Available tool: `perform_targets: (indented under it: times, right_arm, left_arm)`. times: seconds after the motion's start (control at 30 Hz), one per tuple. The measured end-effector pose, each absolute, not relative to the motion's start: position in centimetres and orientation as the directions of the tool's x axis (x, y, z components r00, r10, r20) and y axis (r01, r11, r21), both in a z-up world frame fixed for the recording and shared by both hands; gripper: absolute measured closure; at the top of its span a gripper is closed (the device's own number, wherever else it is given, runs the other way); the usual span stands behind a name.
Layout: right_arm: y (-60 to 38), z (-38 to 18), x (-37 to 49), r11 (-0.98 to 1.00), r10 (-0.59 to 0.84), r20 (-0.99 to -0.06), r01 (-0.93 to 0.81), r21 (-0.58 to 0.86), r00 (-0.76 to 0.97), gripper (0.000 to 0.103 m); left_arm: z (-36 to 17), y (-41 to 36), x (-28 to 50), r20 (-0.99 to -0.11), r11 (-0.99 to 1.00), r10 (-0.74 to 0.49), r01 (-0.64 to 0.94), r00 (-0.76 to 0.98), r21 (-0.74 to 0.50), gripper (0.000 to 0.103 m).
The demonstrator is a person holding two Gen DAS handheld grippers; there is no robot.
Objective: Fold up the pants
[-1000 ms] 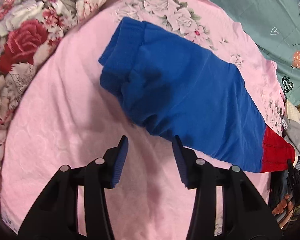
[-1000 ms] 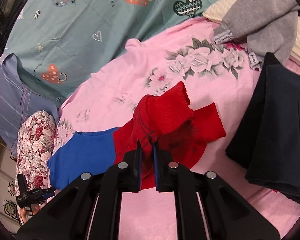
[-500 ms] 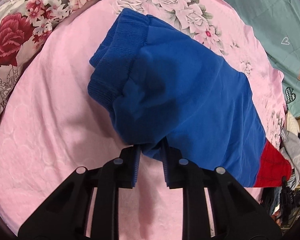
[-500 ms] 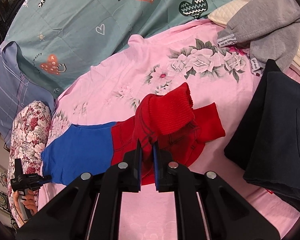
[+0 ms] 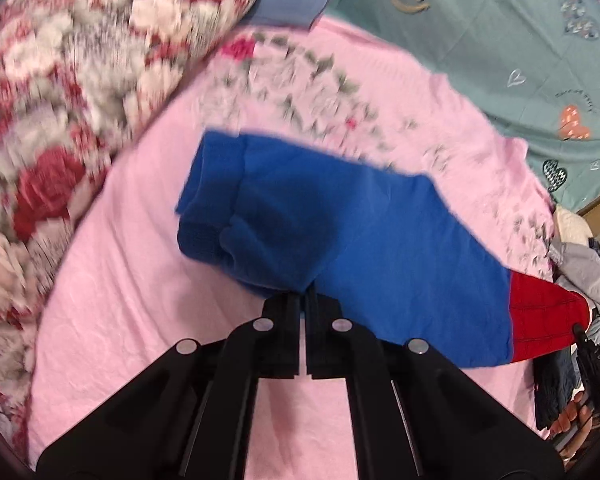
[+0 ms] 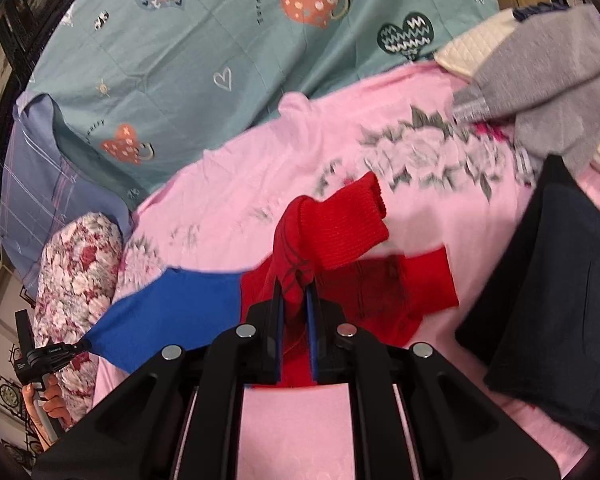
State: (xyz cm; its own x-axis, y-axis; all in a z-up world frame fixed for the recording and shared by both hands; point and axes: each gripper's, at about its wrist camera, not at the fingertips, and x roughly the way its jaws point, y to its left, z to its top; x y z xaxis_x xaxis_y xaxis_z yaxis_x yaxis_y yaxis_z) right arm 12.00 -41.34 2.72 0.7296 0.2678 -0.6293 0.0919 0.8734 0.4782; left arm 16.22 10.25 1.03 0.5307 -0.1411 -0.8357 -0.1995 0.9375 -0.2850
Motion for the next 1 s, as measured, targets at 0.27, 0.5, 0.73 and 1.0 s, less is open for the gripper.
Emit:
perform_targets:
  times: [0.27,0.5,0.73,1.0]
  right_arm:
    - [-43.5,5.1,22.4,0.874,0.067,-0.539,0.211,0.437,0.840,0.083]
    - [-44.2,-2.5,27.8,0.868,-0.280,-0.784,0.494,0.040,0.555,0.011]
    - [-44.1,-3.9,19.7,0.928,-0.040,-0.829,0.328,0.176,0.558,0.011]
    - [-43.6,-5.1,12.4,0.914,0.042,-0.818,0.308,0.263,0.573,0.011]
  left_arm:
    - [5.5,7.1,24.1,-0.737,0.942,0.084,-0.294,0.670,-0.160,0.102]
    - [0.5,3.7,30.9,-0.706,0.909,0.365,-0.397,0.606,0.129,0.020]
    - [-1.8,5.6,25.6,-0.725,0.936,0.347,-0.271,0.595,0.225,0.011]
    - [-3.9,14.4,19.1,-0.778,0.897,0.359,-0.420,0.516,0.136,0.009]
